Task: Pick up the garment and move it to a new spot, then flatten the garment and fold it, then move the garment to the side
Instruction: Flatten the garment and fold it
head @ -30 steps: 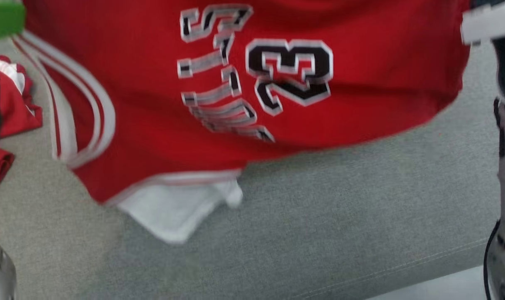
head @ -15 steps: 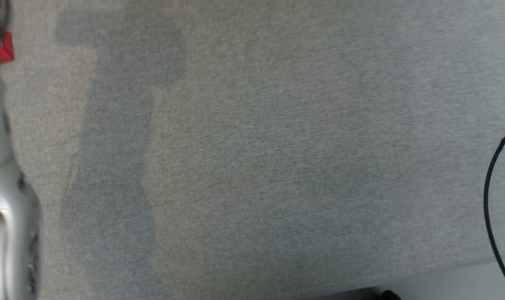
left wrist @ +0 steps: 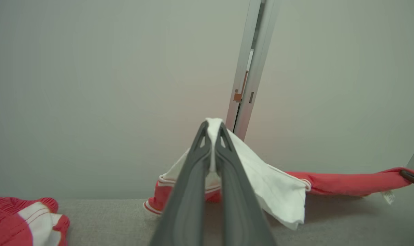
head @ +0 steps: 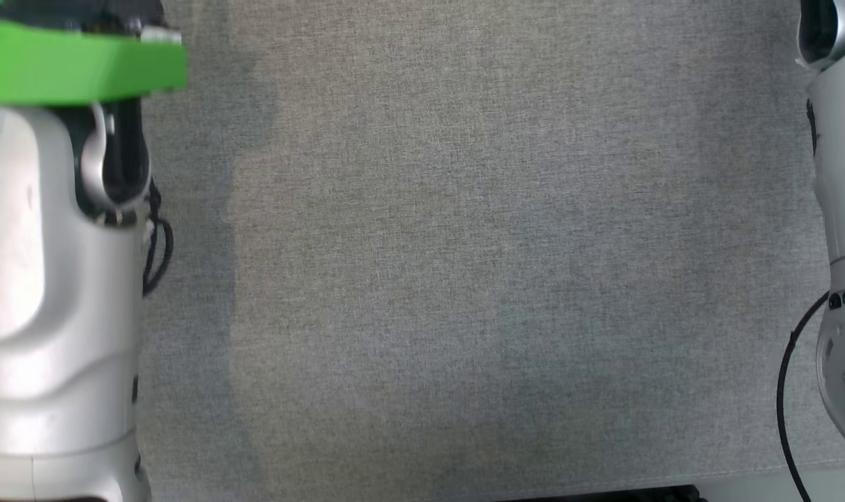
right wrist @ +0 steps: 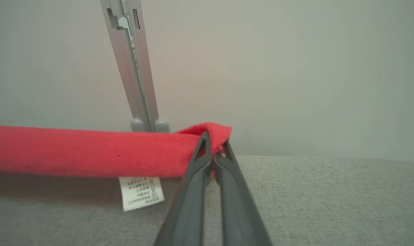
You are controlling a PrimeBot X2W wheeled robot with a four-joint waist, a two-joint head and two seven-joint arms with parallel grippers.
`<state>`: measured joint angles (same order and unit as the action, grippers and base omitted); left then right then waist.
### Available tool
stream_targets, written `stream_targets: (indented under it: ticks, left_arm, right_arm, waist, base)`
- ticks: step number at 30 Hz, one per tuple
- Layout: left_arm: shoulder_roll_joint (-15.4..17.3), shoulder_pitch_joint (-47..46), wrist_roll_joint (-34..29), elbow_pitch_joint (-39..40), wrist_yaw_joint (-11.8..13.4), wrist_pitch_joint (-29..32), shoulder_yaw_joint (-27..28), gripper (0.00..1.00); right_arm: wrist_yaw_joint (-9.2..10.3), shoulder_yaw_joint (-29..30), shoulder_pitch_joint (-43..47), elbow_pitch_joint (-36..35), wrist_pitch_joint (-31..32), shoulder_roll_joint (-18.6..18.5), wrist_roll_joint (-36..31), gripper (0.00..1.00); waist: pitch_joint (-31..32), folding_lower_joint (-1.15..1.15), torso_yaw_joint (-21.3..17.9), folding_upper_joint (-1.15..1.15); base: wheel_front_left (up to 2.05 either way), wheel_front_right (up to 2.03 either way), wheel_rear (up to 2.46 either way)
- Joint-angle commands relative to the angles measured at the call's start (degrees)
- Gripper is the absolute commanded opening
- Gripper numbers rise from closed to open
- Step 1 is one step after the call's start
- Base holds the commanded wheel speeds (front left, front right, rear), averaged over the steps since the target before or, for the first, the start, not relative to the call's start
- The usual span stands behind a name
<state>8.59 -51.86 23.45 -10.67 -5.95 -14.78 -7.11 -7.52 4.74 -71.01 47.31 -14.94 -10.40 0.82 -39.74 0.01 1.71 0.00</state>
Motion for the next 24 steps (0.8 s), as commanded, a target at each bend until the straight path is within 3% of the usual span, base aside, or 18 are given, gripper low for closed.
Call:
stream_targets:
  ticks: [1, 13, 24]
  left_arm:
    - [0.7, 2.7, 0.1, 2.1, -0.2, -0.5, 0.6, 0.00]
    - [-2.6, 28.4, -1.1, 17.7, -0.6, -0.5, 4.8, 0.00]
    - [-4.7, 52.8, -0.5, 25.2, -1.0, -0.3, 4.1, 0.00]
  right_arm:
    - [0.06, 0.0, 2.2, -1.7, -0.3, -0.7, 1.3, 0.00]
    - [0.07, -2.0, 23.2, -17.8, -0.3, 1.9, 10.0, 0.00]
    - [0.07, -0.5, 47.6, -31.6, -0.3, 5.1, 12.3, 0.00]
  waist:
    - [1.2, -0.01, -0.5, 0.00]
    - [11.6, -0.01, -2.7, 0.00]
    - [24.9, -0.01, -4.0, 0.00]
  base:
    - [0.00, 0.00, 0.00]
    - [0.00, 0.00, 0.00]
    - [0.00, 0.00, 0.00]
